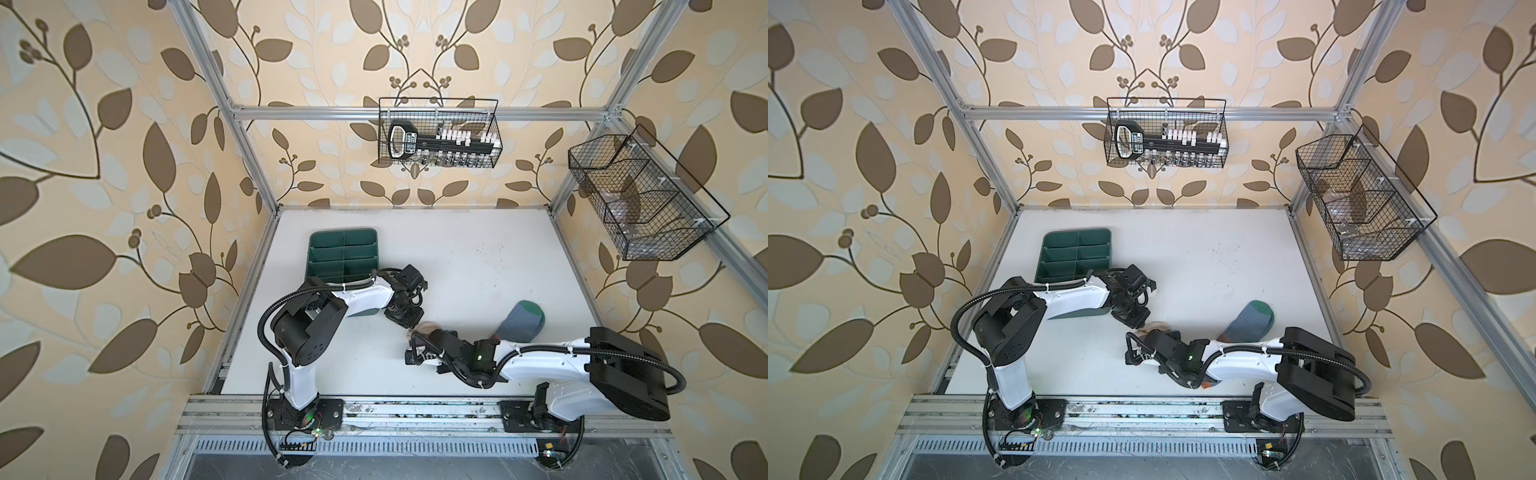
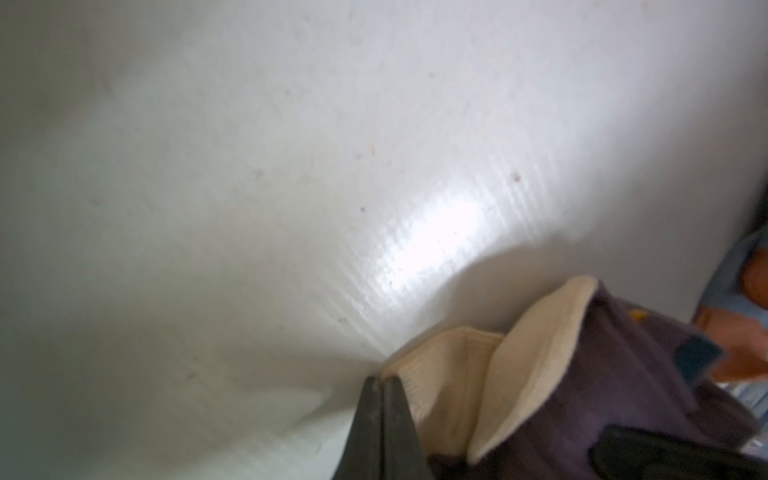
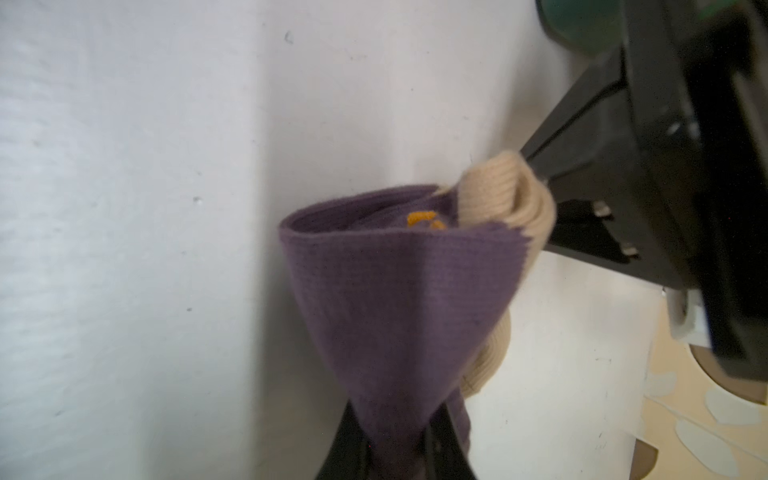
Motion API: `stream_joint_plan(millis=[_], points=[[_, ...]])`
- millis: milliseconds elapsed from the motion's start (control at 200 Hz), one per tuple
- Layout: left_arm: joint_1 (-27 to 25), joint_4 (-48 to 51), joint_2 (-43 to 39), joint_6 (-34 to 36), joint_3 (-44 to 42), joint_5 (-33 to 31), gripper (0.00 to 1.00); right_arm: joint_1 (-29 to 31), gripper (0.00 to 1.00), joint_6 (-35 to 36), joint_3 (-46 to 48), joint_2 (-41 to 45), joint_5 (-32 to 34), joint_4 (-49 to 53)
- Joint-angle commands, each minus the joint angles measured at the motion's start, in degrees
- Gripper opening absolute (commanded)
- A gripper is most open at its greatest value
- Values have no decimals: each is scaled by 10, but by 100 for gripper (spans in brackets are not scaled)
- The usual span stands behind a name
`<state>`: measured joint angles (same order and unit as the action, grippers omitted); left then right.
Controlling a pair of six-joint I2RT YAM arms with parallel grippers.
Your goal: Roll the socks
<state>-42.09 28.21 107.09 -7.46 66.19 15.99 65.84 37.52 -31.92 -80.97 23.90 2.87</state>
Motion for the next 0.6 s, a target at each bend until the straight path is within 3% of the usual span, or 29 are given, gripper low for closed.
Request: stream_joint_plan(millis=[0,300,595], points=[[-7,-9,34,11,15,4,0,8,0,5,16,25,1,-31],[-7,-24,67,9,32,24,0,12,0,6,12,21,-16,-22],[-6,0,75,34,72,6,0,9,0,-56,-62,-22,-98,175]])
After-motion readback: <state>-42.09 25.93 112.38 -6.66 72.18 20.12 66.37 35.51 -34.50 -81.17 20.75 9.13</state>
